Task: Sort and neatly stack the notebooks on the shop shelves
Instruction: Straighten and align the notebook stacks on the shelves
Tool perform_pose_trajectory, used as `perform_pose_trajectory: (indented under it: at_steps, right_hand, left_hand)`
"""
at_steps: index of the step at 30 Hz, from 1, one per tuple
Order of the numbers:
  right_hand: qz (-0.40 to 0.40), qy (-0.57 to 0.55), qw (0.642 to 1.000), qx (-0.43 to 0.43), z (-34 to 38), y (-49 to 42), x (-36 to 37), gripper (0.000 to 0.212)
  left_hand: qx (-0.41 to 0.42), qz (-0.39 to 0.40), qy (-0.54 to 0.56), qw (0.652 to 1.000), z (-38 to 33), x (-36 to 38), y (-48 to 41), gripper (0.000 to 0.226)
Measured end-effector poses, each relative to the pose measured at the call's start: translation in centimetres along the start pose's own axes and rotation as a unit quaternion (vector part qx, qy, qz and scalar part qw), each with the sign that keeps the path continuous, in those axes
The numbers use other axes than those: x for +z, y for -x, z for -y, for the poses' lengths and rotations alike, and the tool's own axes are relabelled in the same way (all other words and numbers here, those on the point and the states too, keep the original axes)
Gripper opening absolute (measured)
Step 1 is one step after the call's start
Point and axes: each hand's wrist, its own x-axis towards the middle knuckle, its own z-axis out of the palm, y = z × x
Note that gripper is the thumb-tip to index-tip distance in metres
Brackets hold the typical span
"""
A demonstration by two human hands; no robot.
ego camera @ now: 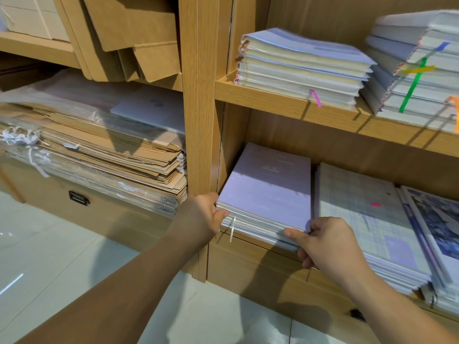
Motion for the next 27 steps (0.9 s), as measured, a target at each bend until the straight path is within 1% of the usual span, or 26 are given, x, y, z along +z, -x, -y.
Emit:
perform_pose_trajectory:
  at_steps: [1,3,5,8,13,16,20,23,25,27]
  right_hand:
    - [0.01,0.01,1.0,0.002,0.0,-0.1,-0.1,0.049]
    - [0.034,0.025,0.999,0.009,0.0,-0.3,-0.3,0.05]
    - [0.05,0.023,0.998,0.017,0.1,-0.6,-0.4,0.051]
    - [0.06,0.029,0.998,0.02,0.2,-0.8,-0.5,0.052]
    - [0.051,0.055,0.997,0.014,0.2,-0.8,-0.3,0.052]
    - [0.05,0.069,0.996,0.015,0.4,-0.8,-0.4,0.054]
    - [0.039,0.055,0.998,0.021,0.7,-0.5,-0.7,0.05]
    - [0.03,0.053,0.998,0.017,0.8,-0.2,-0.8,0.051]
    - [0.034,0.064,0.997,0.021,0.8,0.1,-0.7,0.053]
    - [0.052,0.084,0.995,0.033,0.7,0.4,-0.4,0.055]
  left_hand:
    - [-0.005,0.009,0.001,1.0,0.0,-0.1,0.0,0.014]
    - [-0.02,0.029,0.01,0.999,0.1,-0.3,-0.1,0.028]
    - [-0.027,0.038,0.012,0.999,0.1,-0.6,-0.1,0.032]
    - [-0.032,0.037,0.027,0.998,-0.2,-0.6,-0.1,0.032]
    - [-0.039,0.032,0.021,0.998,-0.5,-0.4,-0.2,0.032]
    - [-0.037,0.022,0.004,0.999,-0.8,-0.5,0.0,0.031]
    - [-0.03,0.003,-0.024,0.999,-1.0,-0.3,0.2,0.035]
    - [-0.017,-0.006,-0.032,0.999,-0.8,-0.4,0.4,0.035]
    - [-0.015,0.009,-0.04,0.999,-0.4,-0.6,0.7,0.031]
    - [-0.05,0.046,-0.045,0.997,0.2,-0.6,1.0,0.024]
